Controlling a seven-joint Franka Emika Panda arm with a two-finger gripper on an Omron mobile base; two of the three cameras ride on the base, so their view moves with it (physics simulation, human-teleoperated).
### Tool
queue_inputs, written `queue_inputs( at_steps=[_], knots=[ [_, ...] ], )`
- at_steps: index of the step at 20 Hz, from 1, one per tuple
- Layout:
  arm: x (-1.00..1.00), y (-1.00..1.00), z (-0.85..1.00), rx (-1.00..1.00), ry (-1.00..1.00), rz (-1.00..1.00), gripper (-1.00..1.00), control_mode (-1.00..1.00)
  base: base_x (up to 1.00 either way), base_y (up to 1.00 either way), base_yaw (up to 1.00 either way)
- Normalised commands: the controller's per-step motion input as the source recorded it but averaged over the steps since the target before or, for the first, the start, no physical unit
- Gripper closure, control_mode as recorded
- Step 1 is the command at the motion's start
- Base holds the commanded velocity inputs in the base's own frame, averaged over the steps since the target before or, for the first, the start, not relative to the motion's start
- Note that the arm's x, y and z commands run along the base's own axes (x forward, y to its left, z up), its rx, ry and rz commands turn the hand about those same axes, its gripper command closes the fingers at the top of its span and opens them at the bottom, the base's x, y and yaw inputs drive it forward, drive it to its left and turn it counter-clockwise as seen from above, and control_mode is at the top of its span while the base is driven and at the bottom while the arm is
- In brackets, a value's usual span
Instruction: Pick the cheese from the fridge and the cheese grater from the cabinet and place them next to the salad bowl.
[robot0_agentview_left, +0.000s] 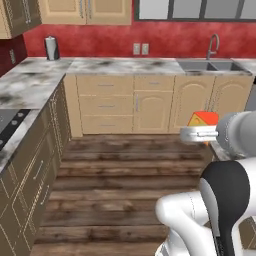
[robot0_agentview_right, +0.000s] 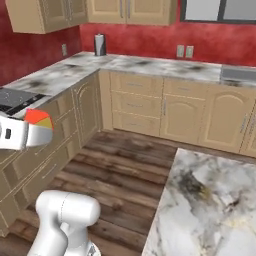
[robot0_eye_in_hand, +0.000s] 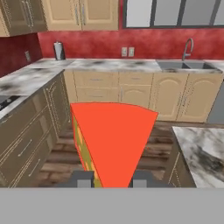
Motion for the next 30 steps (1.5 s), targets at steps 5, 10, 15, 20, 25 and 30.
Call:
queue_inputs(
  at_steps=[5,10,15,20,25,30],
  knots=[
    [0.00,0.00,0.00,0.00,0.00,0.00,1.00,1.00,0.99,-0.04,0.35],
    [0.00,0.00,0.00,0.00,0.00,0.00,1.00,1.00,1.00,0.00,0.15],
    [0.00,0.00,0.00,0.00,0.00,0.00,1.00,1.00,1.00,0.28,0.39],
    [0.00,0.00,0.00,0.00,0.00,0.00,1.00,1.00,1.00,0.27,0.67],
    [0.00,0.00,0.00,0.00,0.00,0.00,1.00,1.00,0.84,0.26,0.79],
    [0.00,0.00,0.00,0.00,0.00,0.00,1.00,1.00,0.46,0.03,0.93]
  ],
)
